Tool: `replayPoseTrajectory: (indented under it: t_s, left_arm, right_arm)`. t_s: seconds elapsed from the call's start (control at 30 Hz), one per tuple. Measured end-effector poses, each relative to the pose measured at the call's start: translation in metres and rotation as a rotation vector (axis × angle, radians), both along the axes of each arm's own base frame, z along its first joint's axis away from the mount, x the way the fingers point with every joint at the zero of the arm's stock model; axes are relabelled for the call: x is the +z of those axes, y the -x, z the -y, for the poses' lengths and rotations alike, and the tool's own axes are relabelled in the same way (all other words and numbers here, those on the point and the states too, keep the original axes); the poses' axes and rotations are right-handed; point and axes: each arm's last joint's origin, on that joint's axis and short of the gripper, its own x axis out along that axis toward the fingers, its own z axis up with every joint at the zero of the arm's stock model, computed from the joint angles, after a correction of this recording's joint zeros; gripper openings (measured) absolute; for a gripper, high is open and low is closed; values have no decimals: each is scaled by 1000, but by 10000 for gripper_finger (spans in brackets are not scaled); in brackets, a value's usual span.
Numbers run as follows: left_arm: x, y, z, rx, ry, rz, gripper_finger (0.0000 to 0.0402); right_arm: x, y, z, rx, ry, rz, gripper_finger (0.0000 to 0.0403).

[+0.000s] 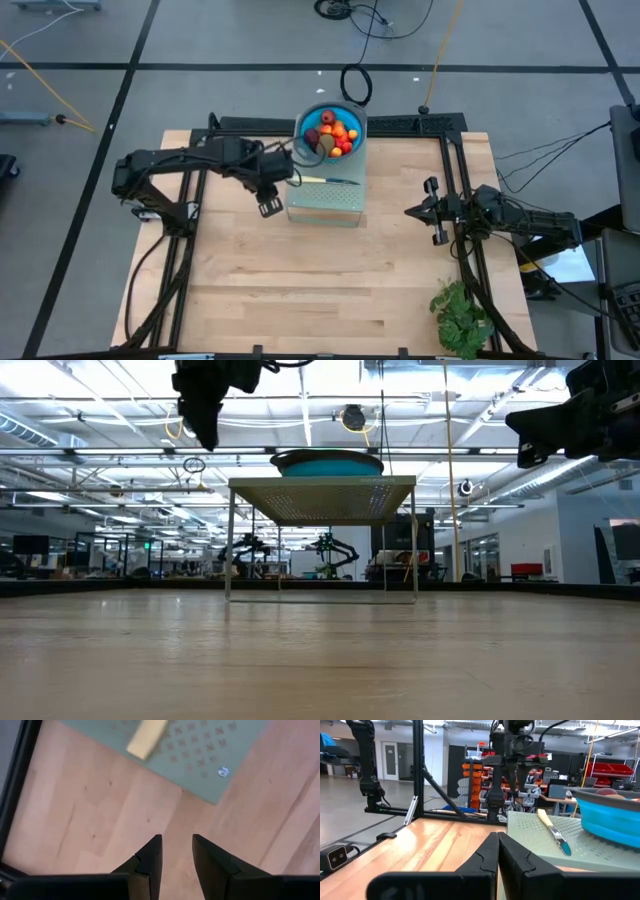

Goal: Pick & Place Fruit
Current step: Adjust the shelf

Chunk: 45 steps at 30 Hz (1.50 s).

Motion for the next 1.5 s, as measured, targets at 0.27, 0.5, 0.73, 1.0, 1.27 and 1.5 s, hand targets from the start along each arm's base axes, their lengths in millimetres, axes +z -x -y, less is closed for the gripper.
replayPoseTrajectory:
  t_s: [0.27, 0.5, 0.73, 1.0, 1.27, 1.5]
  left_arm:
    - [-12, 0, 26, 19, -35, -43, 92]
    - [-8, 4, 42, 12, -30, -19, 8]
    - [6, 18, 50, 22, -45, 42, 3]
    - [-2, 52, 52, 73, -44, 187, 2]
    - [-35, 81, 53, 99, -5, 359, 1]
    - [-75, 88, 50, 141, -37, 429, 1]
  right_arm:
    - [0, 0, 0, -1, 2, 0, 0]
    - [0, 0, 0, 0, 3, 0, 0]
    - [-1, 0, 0, 2, 3, -7, 0]
    - [-2, 0, 0, 3, -2, -22, 0]
    - [-2, 0, 0, 3, -2, -23, 0]
    - [-3, 0, 0, 4, -4, -33, 0]
